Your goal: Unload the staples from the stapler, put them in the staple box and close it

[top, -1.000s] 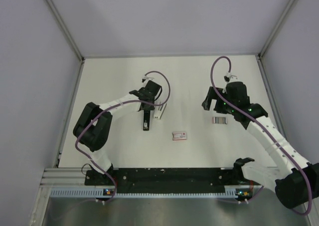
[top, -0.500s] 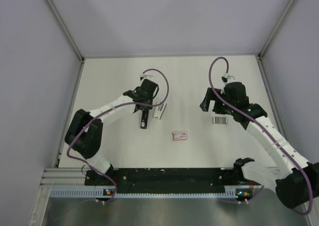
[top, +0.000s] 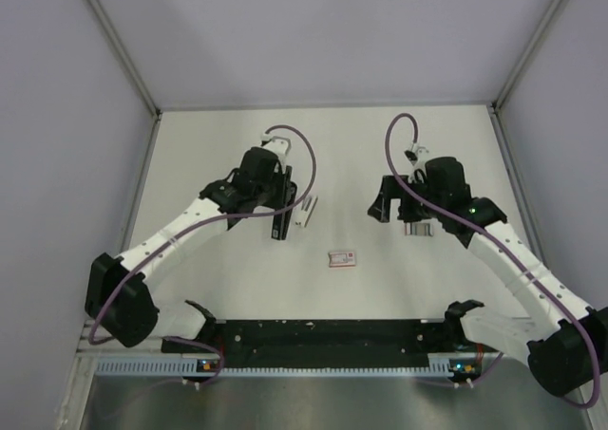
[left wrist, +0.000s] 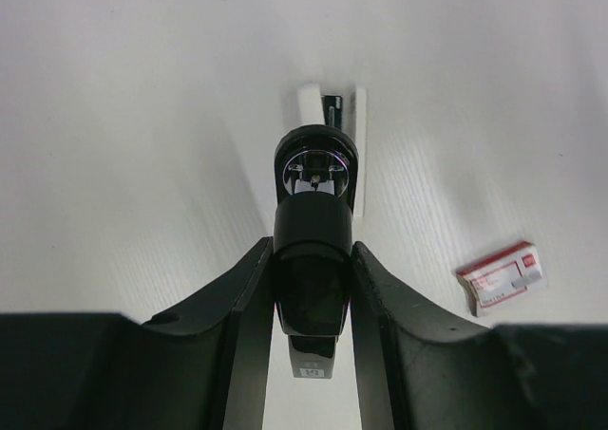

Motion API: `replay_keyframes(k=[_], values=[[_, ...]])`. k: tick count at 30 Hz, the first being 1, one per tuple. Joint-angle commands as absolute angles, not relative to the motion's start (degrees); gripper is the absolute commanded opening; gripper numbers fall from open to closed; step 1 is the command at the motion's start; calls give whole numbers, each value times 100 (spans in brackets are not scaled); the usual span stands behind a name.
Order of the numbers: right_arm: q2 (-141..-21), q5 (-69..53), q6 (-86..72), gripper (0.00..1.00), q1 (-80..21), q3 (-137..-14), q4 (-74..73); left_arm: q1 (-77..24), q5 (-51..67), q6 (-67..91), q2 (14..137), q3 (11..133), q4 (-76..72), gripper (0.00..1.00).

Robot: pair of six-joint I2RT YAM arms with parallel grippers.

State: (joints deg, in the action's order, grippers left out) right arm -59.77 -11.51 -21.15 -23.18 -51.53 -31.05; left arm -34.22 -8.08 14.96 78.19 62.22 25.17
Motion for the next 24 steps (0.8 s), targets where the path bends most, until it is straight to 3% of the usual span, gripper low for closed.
replay_keyframes(k=[1,9,24], values=[[-5897,-2099,-1776,97,-2522,-5616,-2874,-3445,339,1091,7094,6205,2311,0],[-5915,-3172,-1828,93,-2821,-5783,-2830,-3726,2476,572,6329,6003,2268,0],[-4931,-4121,-906,80,-3498,-6152,-2953,-4210,4692,553,5713,5836,1907,0]])
